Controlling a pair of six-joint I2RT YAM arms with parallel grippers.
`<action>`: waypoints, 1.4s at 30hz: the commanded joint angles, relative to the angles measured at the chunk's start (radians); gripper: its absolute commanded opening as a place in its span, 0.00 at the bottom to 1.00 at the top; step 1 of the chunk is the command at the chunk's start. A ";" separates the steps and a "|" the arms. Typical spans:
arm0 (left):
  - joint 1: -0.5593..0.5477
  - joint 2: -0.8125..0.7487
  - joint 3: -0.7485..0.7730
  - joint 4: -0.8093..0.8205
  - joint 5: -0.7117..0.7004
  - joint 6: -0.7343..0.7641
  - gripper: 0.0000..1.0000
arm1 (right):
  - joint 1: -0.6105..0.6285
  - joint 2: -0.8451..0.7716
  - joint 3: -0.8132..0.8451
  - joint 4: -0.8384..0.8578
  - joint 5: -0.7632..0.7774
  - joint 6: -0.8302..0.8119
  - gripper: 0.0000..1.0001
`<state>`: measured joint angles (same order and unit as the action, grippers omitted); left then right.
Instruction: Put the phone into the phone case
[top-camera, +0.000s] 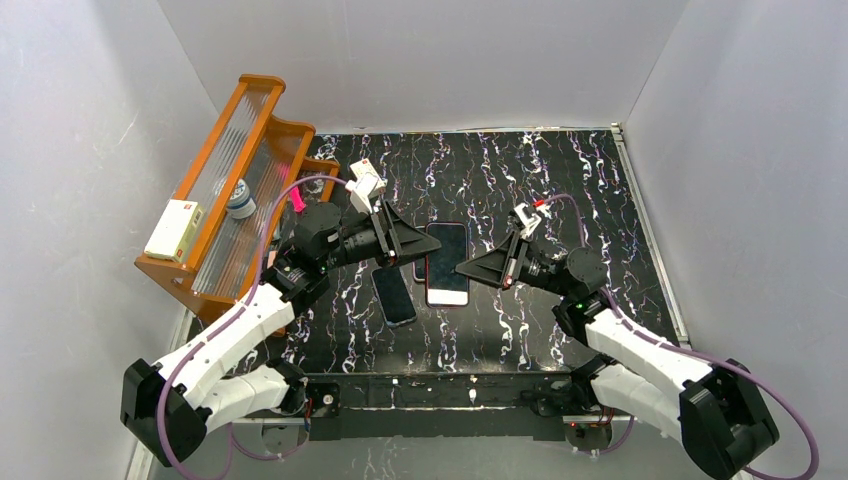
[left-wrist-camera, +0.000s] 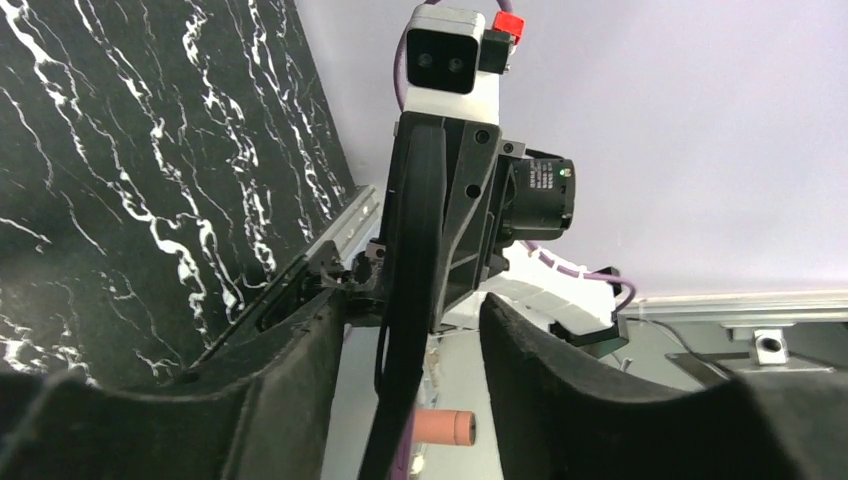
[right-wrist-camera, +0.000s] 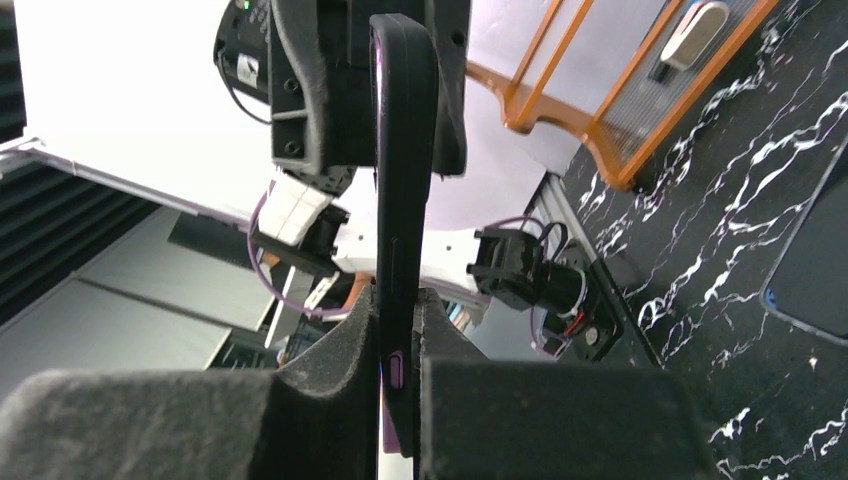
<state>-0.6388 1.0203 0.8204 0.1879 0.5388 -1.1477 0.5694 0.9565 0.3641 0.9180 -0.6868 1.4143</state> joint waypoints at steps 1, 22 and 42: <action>-0.001 -0.018 0.007 0.012 0.040 -0.021 0.56 | -0.003 -0.050 0.063 0.024 0.152 -0.012 0.01; -0.001 -0.037 -0.114 0.011 0.055 -0.027 0.00 | -0.003 0.074 0.128 0.010 0.205 -0.002 0.18; -0.001 -0.095 -0.149 0.142 0.036 -0.094 0.27 | -0.003 0.088 0.104 0.022 0.129 0.011 0.05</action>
<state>-0.6373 0.9688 0.6968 0.1928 0.5644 -1.1732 0.5591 1.1030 0.4469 0.8478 -0.5827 1.4220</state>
